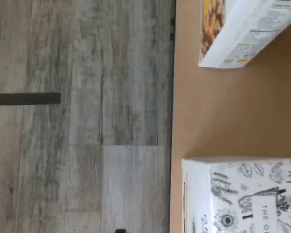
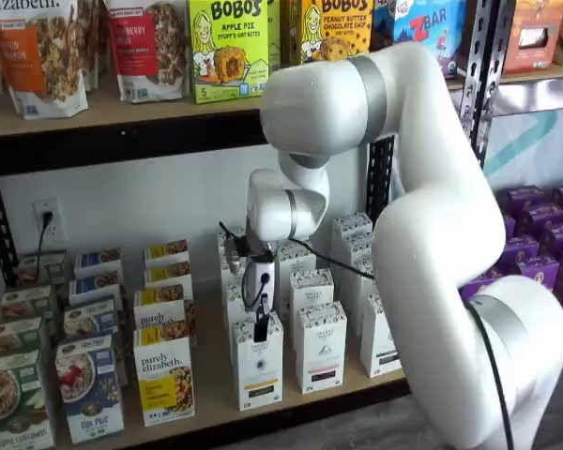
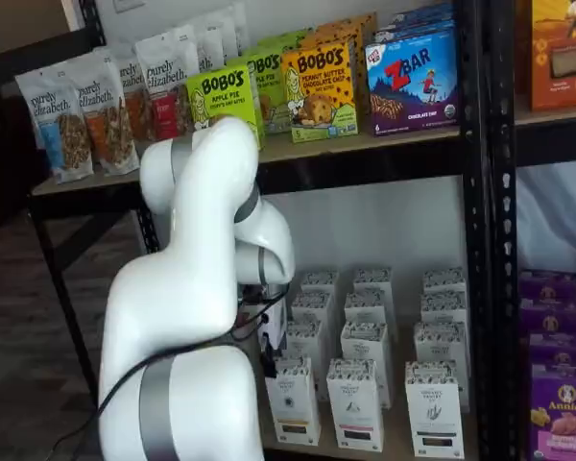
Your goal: Pick up the white box with a yellow strip in the middle, on the bottom shelf, the fourth box from the left
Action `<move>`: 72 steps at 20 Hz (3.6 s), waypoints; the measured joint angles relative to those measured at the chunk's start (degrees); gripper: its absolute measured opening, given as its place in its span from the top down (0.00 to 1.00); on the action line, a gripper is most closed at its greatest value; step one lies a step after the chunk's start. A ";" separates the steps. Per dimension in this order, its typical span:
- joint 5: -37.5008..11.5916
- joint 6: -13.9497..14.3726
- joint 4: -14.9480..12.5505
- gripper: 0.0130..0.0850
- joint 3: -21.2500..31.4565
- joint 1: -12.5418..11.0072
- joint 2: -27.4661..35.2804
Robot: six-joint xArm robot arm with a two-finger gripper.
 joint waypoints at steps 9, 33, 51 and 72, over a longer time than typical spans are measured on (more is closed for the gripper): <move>3.22 2.97 -4.24 0.00 -8.37 -0.86 6.02; 4.35 6.07 -9.22 0.00 -17.46 -1.96 14.59; 1.51 7.15 -9.90 0.06 -16.73 -1.34 15.60; 1.42 7.17 -9.49 0.22 -15.85 -0.97 14.84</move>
